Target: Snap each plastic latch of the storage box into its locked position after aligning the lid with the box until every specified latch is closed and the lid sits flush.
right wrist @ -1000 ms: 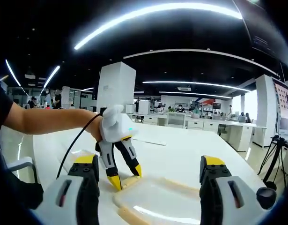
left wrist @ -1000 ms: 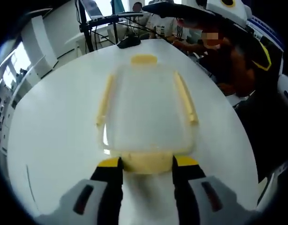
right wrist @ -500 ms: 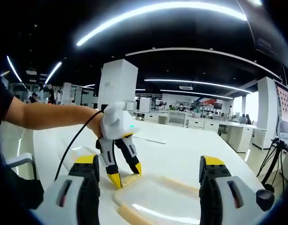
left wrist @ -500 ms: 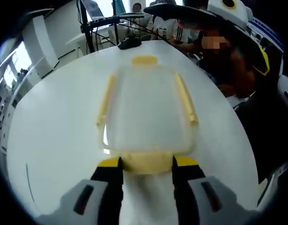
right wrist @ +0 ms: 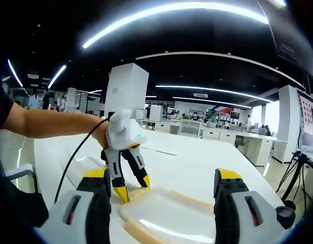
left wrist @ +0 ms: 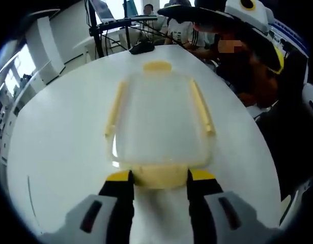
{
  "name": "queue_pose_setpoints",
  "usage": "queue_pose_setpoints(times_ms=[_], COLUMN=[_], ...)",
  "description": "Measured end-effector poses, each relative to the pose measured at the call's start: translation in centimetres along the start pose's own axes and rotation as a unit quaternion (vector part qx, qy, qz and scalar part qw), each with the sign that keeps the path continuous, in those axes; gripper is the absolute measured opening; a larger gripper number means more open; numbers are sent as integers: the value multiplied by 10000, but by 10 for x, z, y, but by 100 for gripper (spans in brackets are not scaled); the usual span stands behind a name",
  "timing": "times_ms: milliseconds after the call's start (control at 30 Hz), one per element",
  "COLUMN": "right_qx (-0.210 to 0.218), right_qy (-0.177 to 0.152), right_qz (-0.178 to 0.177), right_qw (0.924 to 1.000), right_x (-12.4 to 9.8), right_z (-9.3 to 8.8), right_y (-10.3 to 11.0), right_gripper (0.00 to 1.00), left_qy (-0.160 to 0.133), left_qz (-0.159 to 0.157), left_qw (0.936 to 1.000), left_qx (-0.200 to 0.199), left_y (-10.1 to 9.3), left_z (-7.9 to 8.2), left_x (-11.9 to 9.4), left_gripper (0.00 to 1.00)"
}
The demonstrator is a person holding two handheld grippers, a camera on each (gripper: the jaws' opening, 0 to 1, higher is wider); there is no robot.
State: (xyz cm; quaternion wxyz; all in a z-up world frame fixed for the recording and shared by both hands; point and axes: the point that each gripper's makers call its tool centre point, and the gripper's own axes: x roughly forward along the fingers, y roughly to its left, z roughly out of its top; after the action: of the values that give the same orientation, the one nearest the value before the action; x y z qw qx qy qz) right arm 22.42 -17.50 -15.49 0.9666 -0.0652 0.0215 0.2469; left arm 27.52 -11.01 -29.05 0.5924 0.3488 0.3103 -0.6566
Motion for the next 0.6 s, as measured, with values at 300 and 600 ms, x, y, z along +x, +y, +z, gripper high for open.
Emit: queue_pose_setpoints(times_ms=[300,600], right_qx=[59,63], right_qy=[0,120], right_qz=[-187,-529], right_qw=[9998,9985], right_x=[-11,-28], right_z=[-2,-9], right_y=[-18,-45], right_gripper=[84,84], left_qy=[-98,-15], left_qz=[24,37], left_qw=[9999,10000], left_qx=[-58,-56], left_y=[-1,-1], left_z=[0,1], left_x=[-1,-1], left_gripper=[40,40])
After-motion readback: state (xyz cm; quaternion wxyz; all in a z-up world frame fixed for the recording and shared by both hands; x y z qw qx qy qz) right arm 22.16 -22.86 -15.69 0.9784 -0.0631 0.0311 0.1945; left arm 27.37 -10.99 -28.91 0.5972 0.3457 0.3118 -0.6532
